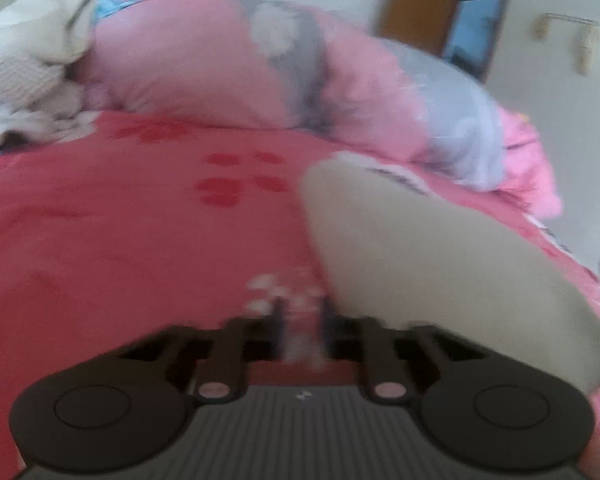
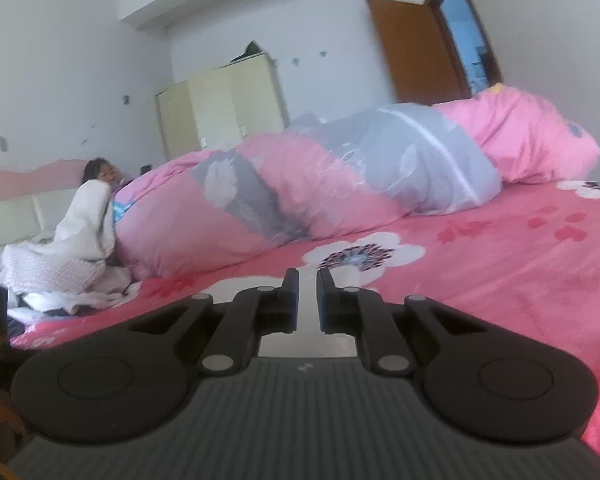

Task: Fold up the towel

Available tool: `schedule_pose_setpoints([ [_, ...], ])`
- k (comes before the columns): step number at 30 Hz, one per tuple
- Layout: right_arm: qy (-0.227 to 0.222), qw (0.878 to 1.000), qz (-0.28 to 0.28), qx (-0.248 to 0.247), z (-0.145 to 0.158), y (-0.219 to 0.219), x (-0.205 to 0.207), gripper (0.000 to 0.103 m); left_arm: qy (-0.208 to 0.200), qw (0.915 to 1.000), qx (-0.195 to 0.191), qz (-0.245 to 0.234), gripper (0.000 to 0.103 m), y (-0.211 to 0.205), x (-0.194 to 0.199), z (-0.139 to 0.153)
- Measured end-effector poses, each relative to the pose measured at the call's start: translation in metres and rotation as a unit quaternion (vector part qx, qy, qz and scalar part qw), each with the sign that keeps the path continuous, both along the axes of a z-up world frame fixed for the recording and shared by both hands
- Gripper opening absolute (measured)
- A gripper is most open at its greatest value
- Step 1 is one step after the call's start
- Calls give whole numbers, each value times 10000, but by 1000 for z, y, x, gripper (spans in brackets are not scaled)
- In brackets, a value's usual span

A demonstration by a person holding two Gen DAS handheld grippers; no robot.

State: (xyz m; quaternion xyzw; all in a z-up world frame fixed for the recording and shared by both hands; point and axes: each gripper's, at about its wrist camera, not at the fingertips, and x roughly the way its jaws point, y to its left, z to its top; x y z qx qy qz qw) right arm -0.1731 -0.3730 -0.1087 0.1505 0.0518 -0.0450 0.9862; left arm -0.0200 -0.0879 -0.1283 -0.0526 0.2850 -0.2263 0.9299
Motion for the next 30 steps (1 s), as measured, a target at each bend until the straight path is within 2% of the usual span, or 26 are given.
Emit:
schedule_pose_setpoints([
  [2,135,9995,-198,185,-4,-12,0,8,-234,9995,184,-48,9,0,-3,3],
  [4,271,9982,-395,369,-7,-24,0,8,-267,9995,168,13,31,6,-1,2],
  [5,343,9968,-507,517,-9,-33,-1,8,-248,9996,158,46,34,8,1,1],
  [8,676,9881,-681,1199,-20,-69,0,8,-226,9995,207,74,37,6,12,-1],
  [11,1262,9834,-591,1165,-32,-86,15,7,-289,9985,471,48,40,-4,20,-2],
  [14,1470,9849,-191,892,-38,-79,28,6,-113,9984,555,10,31,-14,32,-5],
  [16,1570,9851,102,697,-42,-73,37,5,-29,9989,426,-196,7,-18,33,-6],
  [17,1619,9847,249,599,-44,-70,41,4,-16,9987,414,-284,0,-21,33,-6],
  [18,1700,9837,387,447,-47,-61,45,1,-10,9985,422,-357,0,-23,32,-6],
  [20,1830,9814,561,131,-52,-44,52,2,94,9983,387,-429,0,-22,36,-5],
  [21,1825,9817,550,24,-51,-43,52,1,116,9984,375,-395,11,-19,39,-4],
  [22,1820,9818,540,-82,-50,-42,52,1,118,9987,369,-327,26,-15,42,-3],
  [23,1769,9830,491,-24,-49,-46,51,1,59,9991,358,-216,35,-12,46,-1],
  [24,1721,9842,404,44,-48,-52,49,1,-33,9994,344,-81,51,-9,49,1],
  [25,1700,9850,293,25,-46,-56,49,1,-95,9994,347,-9,60,-9,54,3],
  [28,1729,9848,111,-91,-44,-65,57,1,-226,9988,421,98,62,-17,71,7],
  [30,1762,9843,63,-100,-43,-70,65,1,-106,9991,382,131,61,-23,80,5],
])
